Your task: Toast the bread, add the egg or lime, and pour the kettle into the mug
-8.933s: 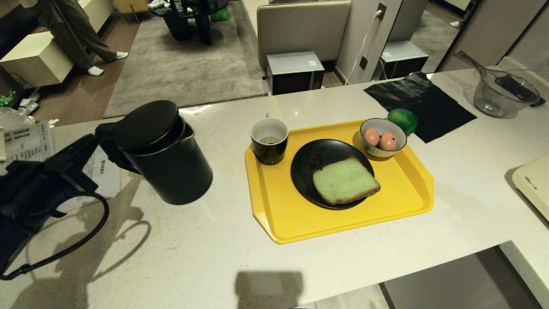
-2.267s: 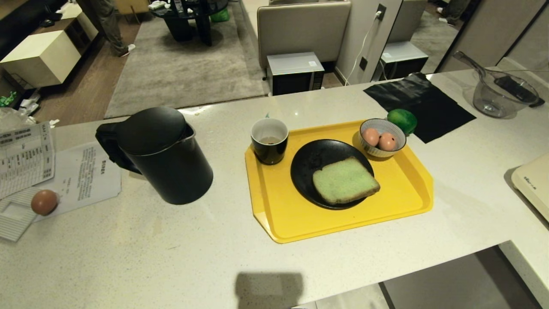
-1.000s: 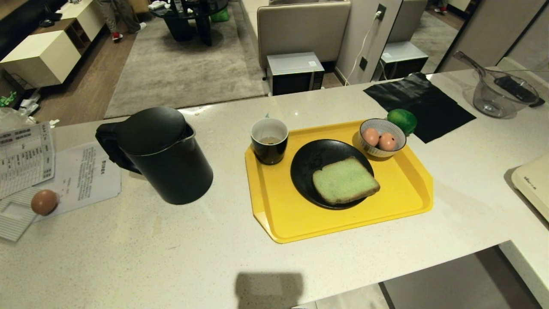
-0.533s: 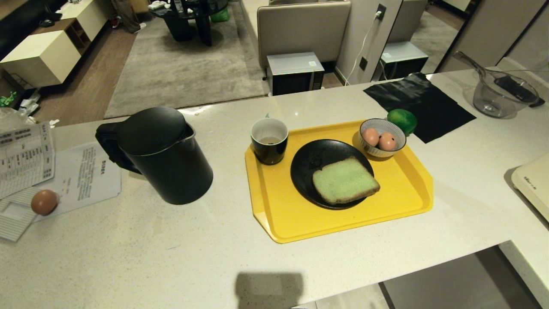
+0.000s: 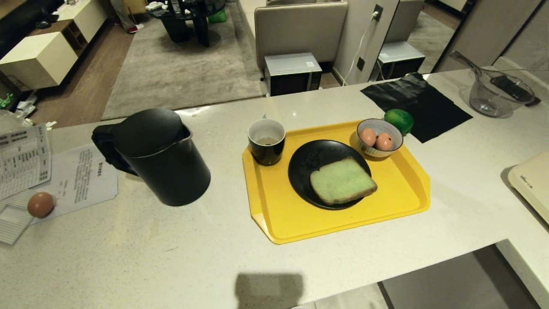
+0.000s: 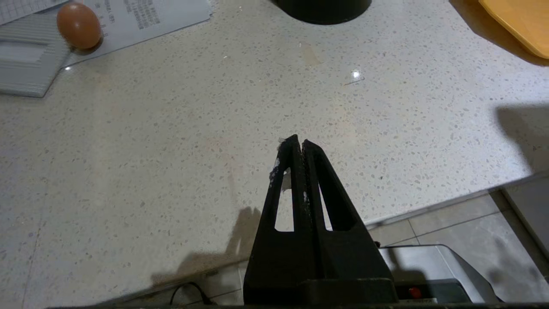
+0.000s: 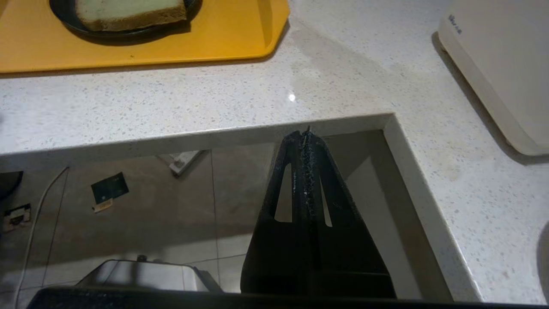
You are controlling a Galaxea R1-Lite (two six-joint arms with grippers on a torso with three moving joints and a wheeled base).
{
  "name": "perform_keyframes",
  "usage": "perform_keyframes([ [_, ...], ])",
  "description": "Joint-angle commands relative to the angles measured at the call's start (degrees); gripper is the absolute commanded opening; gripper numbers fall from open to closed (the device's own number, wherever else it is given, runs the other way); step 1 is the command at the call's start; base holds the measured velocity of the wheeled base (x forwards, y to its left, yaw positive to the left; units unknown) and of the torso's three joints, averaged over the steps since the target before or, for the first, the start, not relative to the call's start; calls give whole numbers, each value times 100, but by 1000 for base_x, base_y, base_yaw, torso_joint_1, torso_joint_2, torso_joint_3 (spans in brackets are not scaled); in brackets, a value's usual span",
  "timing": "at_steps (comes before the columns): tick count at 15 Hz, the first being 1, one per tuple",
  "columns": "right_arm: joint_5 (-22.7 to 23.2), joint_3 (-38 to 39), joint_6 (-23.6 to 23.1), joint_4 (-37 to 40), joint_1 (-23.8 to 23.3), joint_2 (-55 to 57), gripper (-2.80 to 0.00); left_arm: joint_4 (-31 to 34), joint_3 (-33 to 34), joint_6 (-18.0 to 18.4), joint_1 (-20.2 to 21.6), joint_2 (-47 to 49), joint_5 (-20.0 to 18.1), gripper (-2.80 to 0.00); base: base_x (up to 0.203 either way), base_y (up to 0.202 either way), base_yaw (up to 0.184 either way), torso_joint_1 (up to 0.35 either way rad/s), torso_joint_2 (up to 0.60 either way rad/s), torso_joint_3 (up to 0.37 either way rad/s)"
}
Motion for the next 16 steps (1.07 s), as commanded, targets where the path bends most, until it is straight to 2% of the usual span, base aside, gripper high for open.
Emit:
perform_keyframes([
  [1,2,149,-13,2,2,6,-280,-5,0,2,2,1,-5,-280,0,0,0,0,0,0],
  [13,-15,149,13,2,2,0,-280,-5,0,2,2,1,-4,-280,0,0,0,0,0,0],
  [16,-41,149,13,9,2,-1,-280,-5,0,2,2,1,-4,-280,-3,-5,126,6,2,1],
])
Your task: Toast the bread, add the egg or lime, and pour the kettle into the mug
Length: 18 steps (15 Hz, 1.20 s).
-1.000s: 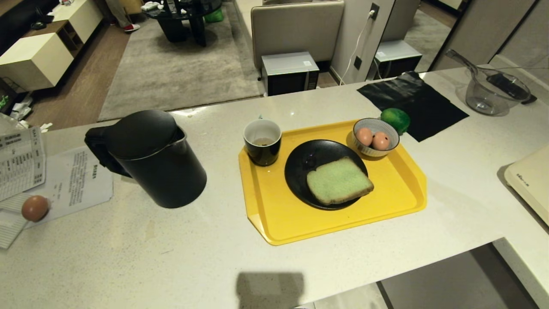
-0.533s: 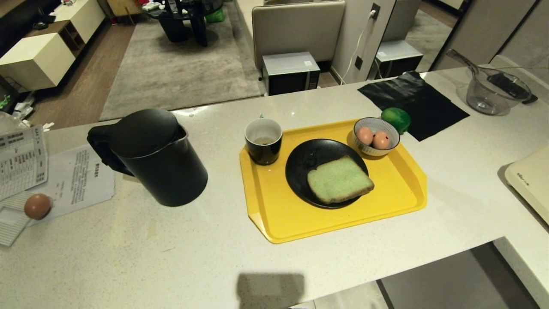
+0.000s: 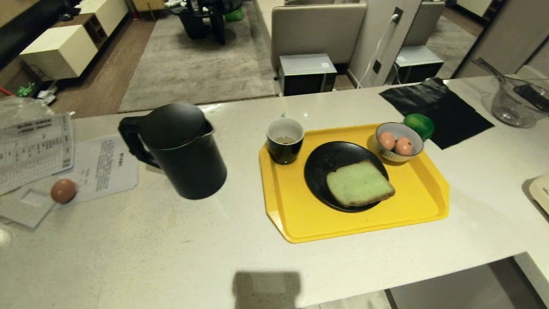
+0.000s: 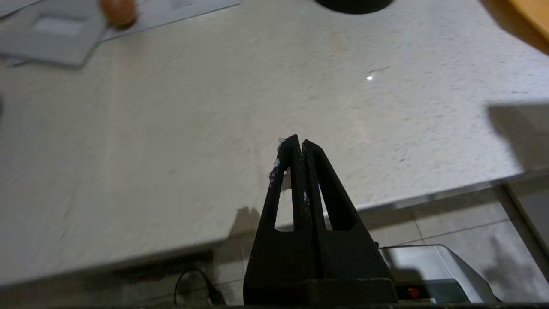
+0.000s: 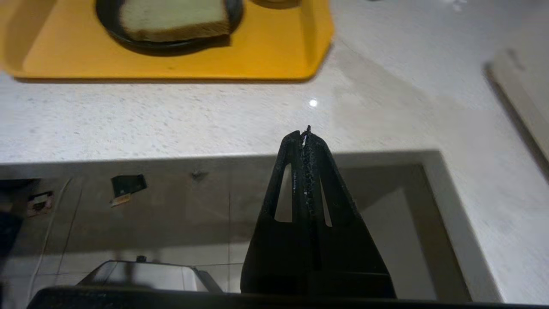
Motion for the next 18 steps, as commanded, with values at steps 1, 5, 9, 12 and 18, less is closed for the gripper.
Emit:
perform_keyframes([
  [1,0,149,-3,3,6,-1,-280,-1,0,2,4,-1,-2,-280,-7,-11,198,2,2,4],
  [5,0,149,4,-4,6,-1,-280,-1,0,2,4,-1,-2,-280,0,-11,193,2,2,2],
  [9,0,149,6,-1,6,0,-280,-1,0,2,4,-1,-2,-280,0,-2,40,2,-1,1],
  [12,0,149,9,0,6,-1,-280,-1,0,2,4,-1,-2,-280,0,0,0,0,0,0],
  [18,0,149,24,-4,6,-1,-280,-1,0,2,4,-1,-2,-280,0,0,0,0,0,0],
])
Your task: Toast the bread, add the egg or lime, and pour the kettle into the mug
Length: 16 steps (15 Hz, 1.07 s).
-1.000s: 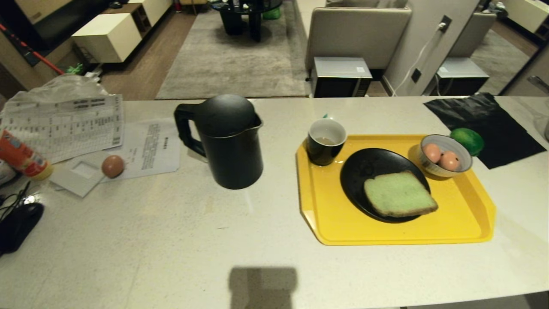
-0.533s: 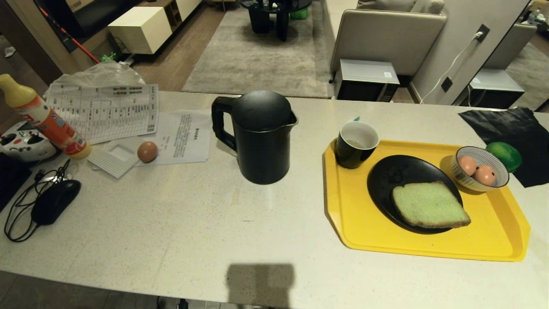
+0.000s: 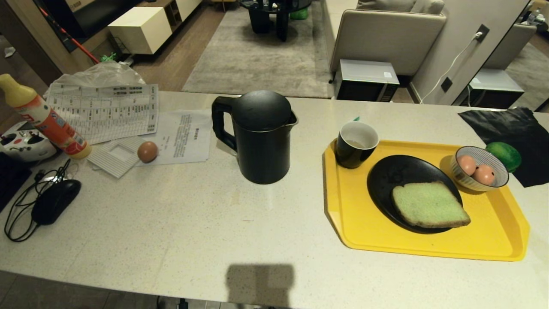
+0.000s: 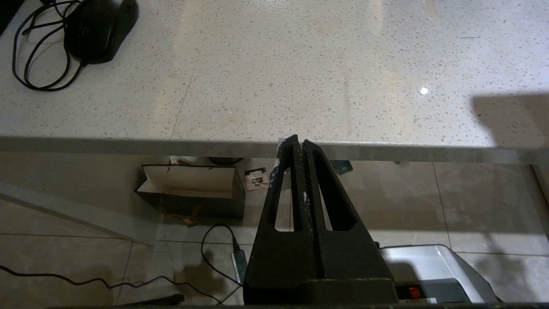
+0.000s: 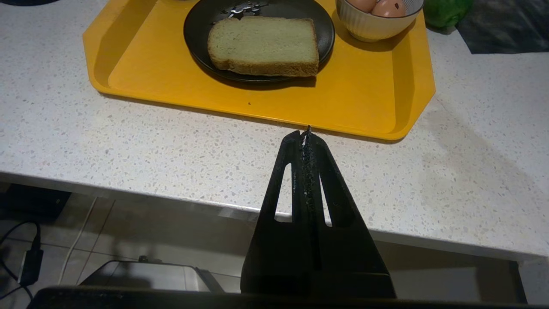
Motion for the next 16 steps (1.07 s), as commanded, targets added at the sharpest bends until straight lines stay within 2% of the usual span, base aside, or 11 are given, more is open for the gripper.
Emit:
perform_keyframes([
  [1,-9,149,-2,3,0,-2,-280,-1,0,0,2,-1,-2,-280,0,0,0,0,0,0],
  [16,-9,149,7,-6,0,-2,-280,-1,0,0,2,-1,-2,-280,0,0,0,0,0,0],
])
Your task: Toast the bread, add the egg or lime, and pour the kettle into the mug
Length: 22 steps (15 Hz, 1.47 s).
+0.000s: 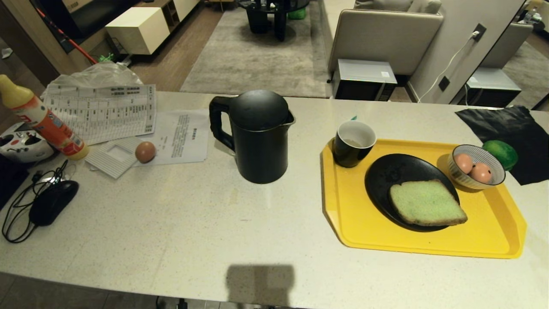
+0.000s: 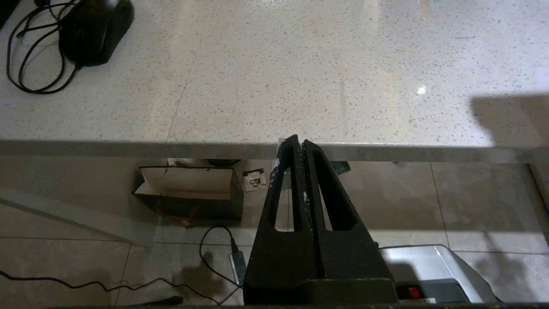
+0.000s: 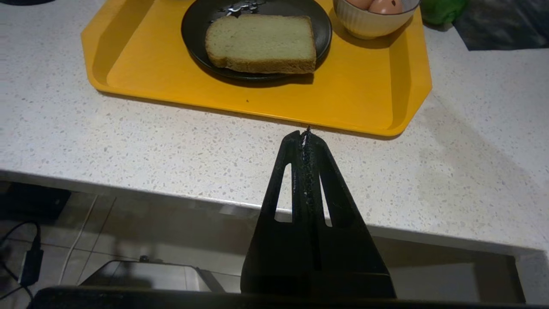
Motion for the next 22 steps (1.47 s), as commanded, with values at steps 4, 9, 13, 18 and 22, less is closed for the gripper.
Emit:
perform_keyframes([
  [4,9,149,-6,-8,2,-2,-280,-1,0,3,3,-1,0,-280,0,0,0,0,0,0],
  [9,9,149,-11,-8,2,-2,-280,-1,0,3,3,-1,0,-280,0,0,0,0,0,0],
  [13,17,149,-20,-1,2,-2,-280,-1,0,3,3,-1,0,-280,0,0,0,0,0,0],
  [18,27,149,-432,-17,2,-2,-280,-1,0,3,3,-1,0,-280,0,0,0,0,0,0],
  [22,67,-930,-430,406,2,504,-280,-1,0,3,3,-1,0,-280,0,0,0,0,0,0],
])
